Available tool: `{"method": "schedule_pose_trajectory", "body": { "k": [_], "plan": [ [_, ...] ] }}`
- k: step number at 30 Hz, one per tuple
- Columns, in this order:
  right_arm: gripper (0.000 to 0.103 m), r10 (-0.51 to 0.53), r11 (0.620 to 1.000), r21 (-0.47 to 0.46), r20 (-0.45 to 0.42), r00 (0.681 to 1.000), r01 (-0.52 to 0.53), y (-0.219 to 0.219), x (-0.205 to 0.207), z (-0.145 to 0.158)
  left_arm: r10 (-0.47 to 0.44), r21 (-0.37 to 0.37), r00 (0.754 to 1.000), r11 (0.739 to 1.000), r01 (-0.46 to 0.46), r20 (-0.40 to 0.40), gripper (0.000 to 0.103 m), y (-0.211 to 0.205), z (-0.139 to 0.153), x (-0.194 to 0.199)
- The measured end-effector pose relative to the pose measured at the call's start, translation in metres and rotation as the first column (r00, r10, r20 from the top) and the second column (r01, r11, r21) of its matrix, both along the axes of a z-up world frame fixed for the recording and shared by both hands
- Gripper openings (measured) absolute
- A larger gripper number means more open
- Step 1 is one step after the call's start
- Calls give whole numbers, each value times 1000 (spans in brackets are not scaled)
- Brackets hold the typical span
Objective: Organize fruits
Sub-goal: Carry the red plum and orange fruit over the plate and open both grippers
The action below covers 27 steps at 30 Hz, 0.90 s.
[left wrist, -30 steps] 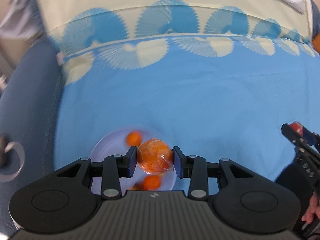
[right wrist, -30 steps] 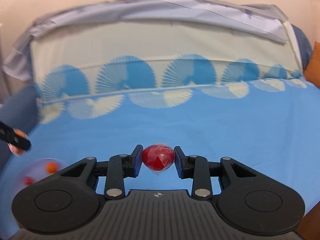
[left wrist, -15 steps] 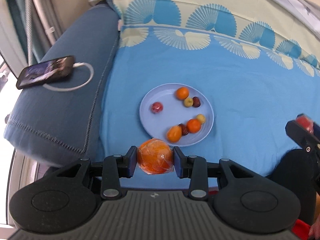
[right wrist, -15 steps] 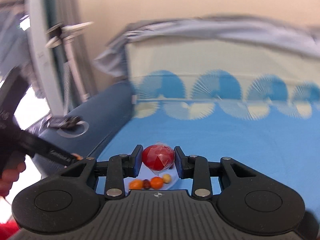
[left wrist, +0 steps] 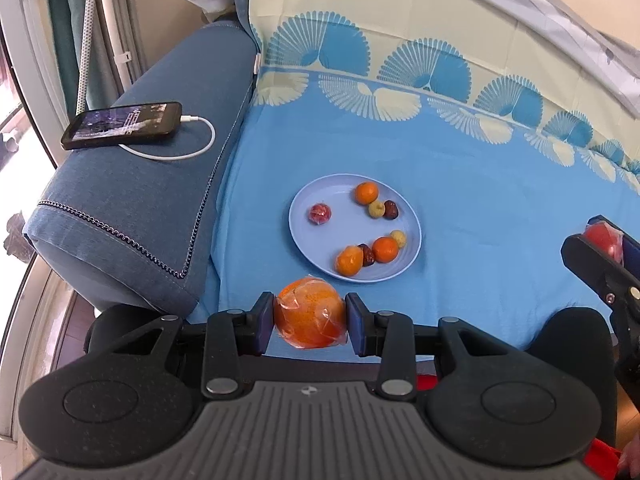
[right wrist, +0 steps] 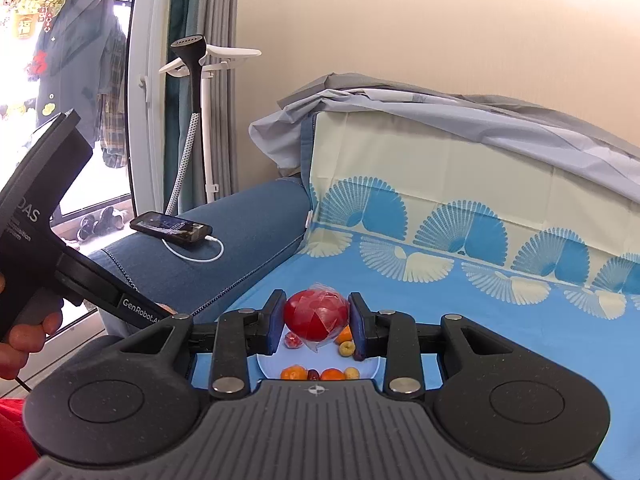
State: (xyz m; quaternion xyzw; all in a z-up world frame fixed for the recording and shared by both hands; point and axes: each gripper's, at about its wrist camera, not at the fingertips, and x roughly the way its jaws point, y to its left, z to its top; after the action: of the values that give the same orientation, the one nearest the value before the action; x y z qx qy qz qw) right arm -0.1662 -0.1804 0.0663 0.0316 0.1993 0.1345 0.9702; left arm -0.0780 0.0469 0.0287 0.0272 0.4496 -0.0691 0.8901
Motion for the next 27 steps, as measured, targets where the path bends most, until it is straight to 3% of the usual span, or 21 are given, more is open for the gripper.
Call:
{"method": "schedule_pose_trajectory", "body": {
  "k": [13, 27],
  "plan": [
    [35, 7, 1000, -7, -11, 1000, -7, 1, 4, -3, -4, -4, 1000, 1000, 4, -10, 42, 1, -3, 4],
    [35, 26, 999, -39, -97, 995, -30, 10, 26, -18, -3, -7, 995, 1000, 2, -95, 42, 4, -27, 30]
  ]
}}
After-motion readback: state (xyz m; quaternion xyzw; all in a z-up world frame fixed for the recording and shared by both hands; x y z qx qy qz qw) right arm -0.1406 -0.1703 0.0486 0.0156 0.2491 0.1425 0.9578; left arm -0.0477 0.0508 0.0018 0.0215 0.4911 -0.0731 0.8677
